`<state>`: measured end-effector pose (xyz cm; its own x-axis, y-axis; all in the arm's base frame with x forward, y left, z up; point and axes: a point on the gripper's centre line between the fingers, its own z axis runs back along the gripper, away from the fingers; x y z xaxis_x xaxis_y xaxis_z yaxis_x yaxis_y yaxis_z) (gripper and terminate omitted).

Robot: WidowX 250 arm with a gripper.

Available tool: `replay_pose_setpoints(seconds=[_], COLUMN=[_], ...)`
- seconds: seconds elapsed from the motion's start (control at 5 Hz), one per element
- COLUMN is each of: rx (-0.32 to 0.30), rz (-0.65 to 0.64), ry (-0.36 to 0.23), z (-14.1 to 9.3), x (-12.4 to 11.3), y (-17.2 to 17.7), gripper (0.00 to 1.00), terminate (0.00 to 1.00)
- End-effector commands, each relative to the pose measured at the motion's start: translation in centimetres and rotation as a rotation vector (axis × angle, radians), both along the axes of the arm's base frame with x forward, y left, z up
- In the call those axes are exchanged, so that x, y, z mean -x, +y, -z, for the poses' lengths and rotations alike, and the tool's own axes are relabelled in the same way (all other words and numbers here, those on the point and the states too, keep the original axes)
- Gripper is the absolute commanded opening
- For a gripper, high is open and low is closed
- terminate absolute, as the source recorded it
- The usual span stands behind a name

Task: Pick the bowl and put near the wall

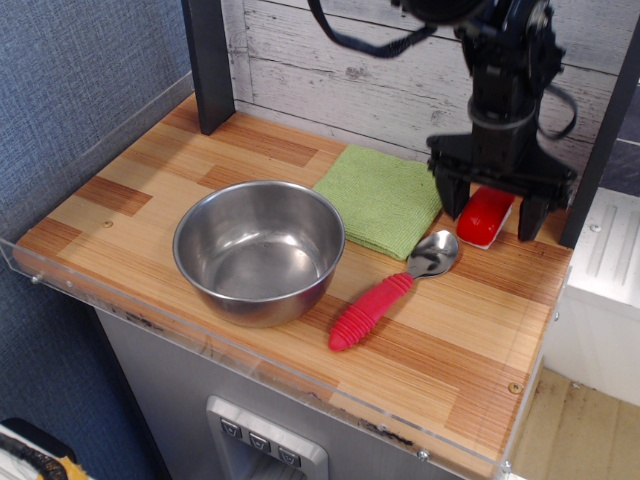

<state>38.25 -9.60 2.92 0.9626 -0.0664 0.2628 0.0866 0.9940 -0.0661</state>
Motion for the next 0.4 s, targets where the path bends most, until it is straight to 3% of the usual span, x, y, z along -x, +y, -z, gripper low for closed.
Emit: replay_pose_setpoints(seconds=[0.0, 0.2], rx=[0.048, 0.043], rz=[0.002, 0.003], ry=[-0.194, -0.257], z=[-6.6, -9.5], x=[1.6, 3.8], y=[2.2, 3.5], gripper=[1.0, 1.0], terminate=[0.0, 0.0])
